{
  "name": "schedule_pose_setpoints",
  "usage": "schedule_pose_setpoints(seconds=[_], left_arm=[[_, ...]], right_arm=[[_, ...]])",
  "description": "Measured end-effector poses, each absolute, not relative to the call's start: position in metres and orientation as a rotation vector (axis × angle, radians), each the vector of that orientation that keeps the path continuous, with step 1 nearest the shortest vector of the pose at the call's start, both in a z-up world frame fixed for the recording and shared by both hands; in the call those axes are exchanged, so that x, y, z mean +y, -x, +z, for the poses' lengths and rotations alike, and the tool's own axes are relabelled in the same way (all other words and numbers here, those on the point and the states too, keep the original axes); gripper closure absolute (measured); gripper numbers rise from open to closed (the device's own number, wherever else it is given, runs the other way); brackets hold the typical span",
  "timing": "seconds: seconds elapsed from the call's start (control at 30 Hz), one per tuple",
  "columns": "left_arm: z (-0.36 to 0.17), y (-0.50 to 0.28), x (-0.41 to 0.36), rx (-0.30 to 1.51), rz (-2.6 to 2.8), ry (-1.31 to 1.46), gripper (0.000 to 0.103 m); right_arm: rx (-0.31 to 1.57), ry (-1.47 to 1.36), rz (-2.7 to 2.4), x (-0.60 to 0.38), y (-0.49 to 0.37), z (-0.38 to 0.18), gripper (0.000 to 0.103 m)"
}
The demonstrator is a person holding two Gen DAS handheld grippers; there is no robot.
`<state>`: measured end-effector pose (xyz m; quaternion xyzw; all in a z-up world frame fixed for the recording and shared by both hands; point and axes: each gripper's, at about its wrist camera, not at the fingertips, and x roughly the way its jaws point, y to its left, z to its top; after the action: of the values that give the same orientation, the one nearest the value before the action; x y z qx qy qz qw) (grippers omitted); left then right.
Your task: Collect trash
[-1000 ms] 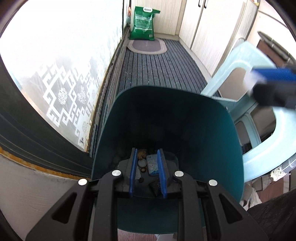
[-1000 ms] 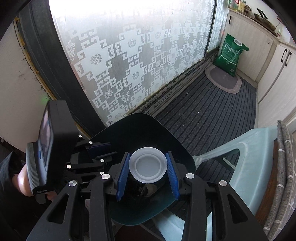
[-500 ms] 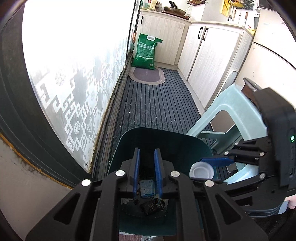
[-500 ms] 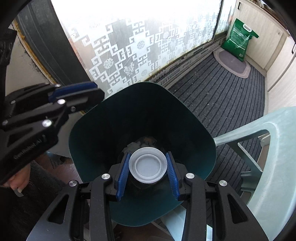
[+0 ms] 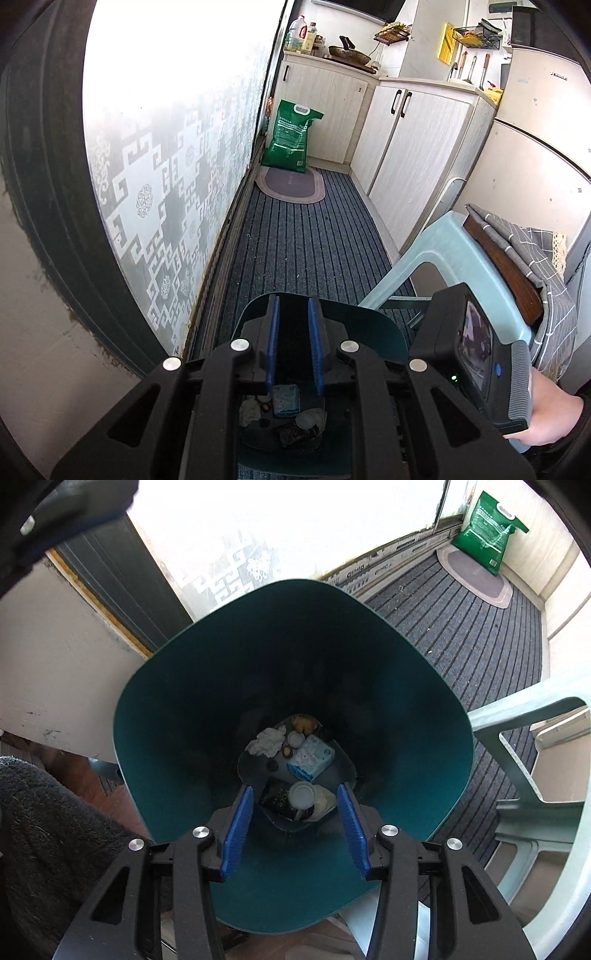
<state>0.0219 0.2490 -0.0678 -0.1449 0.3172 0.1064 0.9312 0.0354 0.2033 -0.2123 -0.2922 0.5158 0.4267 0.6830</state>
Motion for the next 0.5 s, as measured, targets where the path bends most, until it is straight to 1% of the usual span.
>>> schedule_pose_setpoints(seconds=[0.1, 0.17, 0.27, 0.33, 0.4, 0.5], left_arm=[[-0.060, -0.020, 0.248, 0.632, 0.210, 0.293, 0.086], [-0.053, -0.017, 0.249, 0.619, 0.209, 0.286, 0.086], [-0.039, -0.008, 0.246, 0.581, 0.199, 0.275, 0.084], [-0.032, -0.003, 0.244, 0.560, 0.196, 0.262, 0.079], [-0.029, -0.001, 0.241, 0.555, 0.199, 0.249, 0.078], [-0.026, 0.003, 0.235, 0.548, 0.202, 0.240, 0.075]], right_arm=[[1.149, 0.666, 0.963, 0.203, -0.032, -0.214, 0.055], [1.139, 0.669, 0.970, 0.200, -0.030, -0.213, 0.065], [1.115, 0.670, 0.978, 0.199, -0.027, -0.208, 0.069], [1.097, 0.664, 0.988, 0.197, -0.025, -0.203, 0.070], [1.066, 0.651, 0.993, 0.193, -0.024, -0.193, 0.072], [1.022, 0.611, 0.999, 0.185, -0.023, -0.174, 0.072]])
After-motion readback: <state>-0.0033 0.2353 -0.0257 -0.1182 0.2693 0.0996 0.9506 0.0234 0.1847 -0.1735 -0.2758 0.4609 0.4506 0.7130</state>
